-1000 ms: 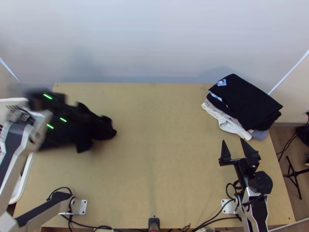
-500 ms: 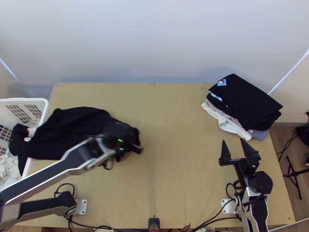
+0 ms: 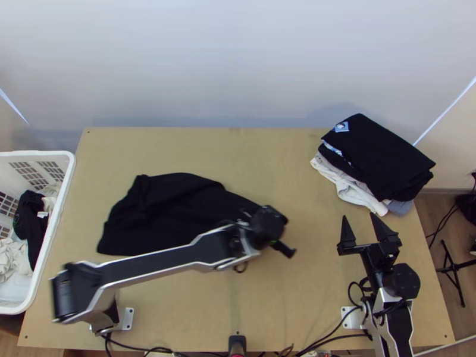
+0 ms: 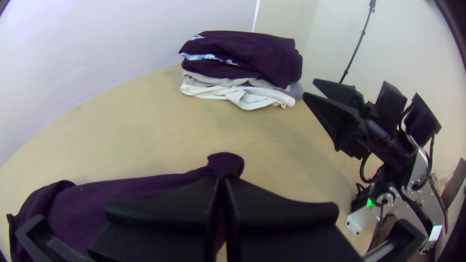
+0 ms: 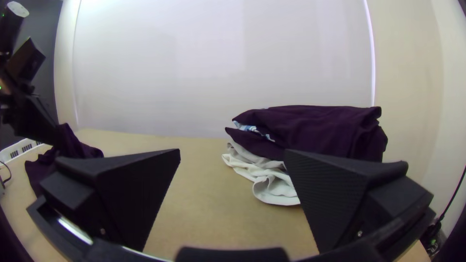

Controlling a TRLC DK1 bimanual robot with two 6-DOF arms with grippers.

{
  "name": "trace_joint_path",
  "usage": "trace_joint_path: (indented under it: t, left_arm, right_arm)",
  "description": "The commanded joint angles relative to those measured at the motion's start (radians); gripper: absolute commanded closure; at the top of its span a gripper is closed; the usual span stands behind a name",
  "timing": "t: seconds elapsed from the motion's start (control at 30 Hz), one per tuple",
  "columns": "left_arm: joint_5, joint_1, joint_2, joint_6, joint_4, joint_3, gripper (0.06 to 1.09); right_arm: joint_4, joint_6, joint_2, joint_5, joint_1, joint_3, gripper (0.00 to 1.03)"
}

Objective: Fold the t-shirt

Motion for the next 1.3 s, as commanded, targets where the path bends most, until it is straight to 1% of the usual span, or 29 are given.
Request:
trace_joint_path:
  t: [0.0, 0.1, 0.23, 0.47, 0.5, 0.53, 0.57, 0.6, 0.63, 0.77, 0.83, 0.9, 0.93, 1.07, 1.13, 1.27]
  left_arm:
    - [-0.004, -0.006, 0.195, -0.025, 0.008, 0.193, 1.05]
    - [-0.004, 0.065, 0.214, -0.017, 0.005, 0.164, 1.05]
    - [-0.002, 0.208, 0.207, -0.014, 0.012, 0.087, 1.05]
    - [0.024, 0.405, 0.186, -0.006, 0.016, -0.001, 1.05]
    - [0.024, 0.422, 0.187, 0.000, 0.024, -0.005, 1.03]
    - [0.024, 0.435, 0.187, 0.006, 0.028, -0.008, 0.86]
    - [0.022, 0.442, 0.184, 0.017, 0.027, -0.005, 0.58]
    - [0.024, 0.455, 0.177, 0.018, 0.024, -0.004, 0.31]
    - [0.024, 0.461, 0.158, 0.020, 0.021, -0.007, 0.09]
    - [0.036, 0.490, 0.048, 0.014, 0.002, -0.036, 0.10]
    - [0.078, 0.504, -0.017, 0.015, -0.027, -0.053, 0.10]
    - [0.093, 0.521, -0.086, 0.020, -0.048, -0.067, 0.10]
    - [0.122, 0.537, -0.115, 0.020, -0.074, -0.068, 0.10]
    - [0.312, 0.652, -0.213, 0.014, -0.185, -0.076, 0.10]
    - [0.332, 0.706, -0.263, 0.012, -0.223, -0.094, 0.10]
    - [0.332, 0.817, -0.395, 0.029, -0.234, -0.160, 0.10]
  right_arm:
    - [0.000, 0.000, 0.000, 0.000, 0.000, 0.000, 0.04]
    - [0.000, 0.000, 0.000, 0.000, 0.000, 0.000, 0.04]
    - [0.000, 0.000, 0.000, 0.000, 0.000, 0.000, 0.04]
    - [0.000, 0.000, 0.000, 0.000, 0.000, 0.000, 0.04]
    - [0.000, 0.000, 0.000, 0.000, 0.000, 0.000, 0.04]
    - [0.000, 0.000, 0.000, 0.000, 0.000, 0.000, 0.04]
    - [0.000, 0.000, 0.000, 0.000, 0.000, 0.000, 0.04]
    - [0.000, 0.000, 0.000, 0.000, 0.000, 0.000, 0.04]
    - [0.000, 0.000, 0.000, 0.000, 0.000, 0.000, 0.04]
    - [0.000, 0.000, 0.000, 0.000, 0.000, 0.000, 0.04]
    - [0.000, 0.000, 0.000, 0.000, 0.000, 0.000, 0.04]
    - [0.000, 0.000, 0.000, 0.000, 0.000, 0.000, 0.04]
    - [0.000, 0.000, 0.000, 0.000, 0.000, 0.000, 0.04]
    - [0.000, 0.000, 0.000, 0.000, 0.000, 0.000, 0.04]
    - [0.000, 0.000, 0.000, 0.000, 0.000, 0.000, 0.04]
    - [0.000, 0.000, 0.000, 0.000, 0.000, 0.000, 0.04]
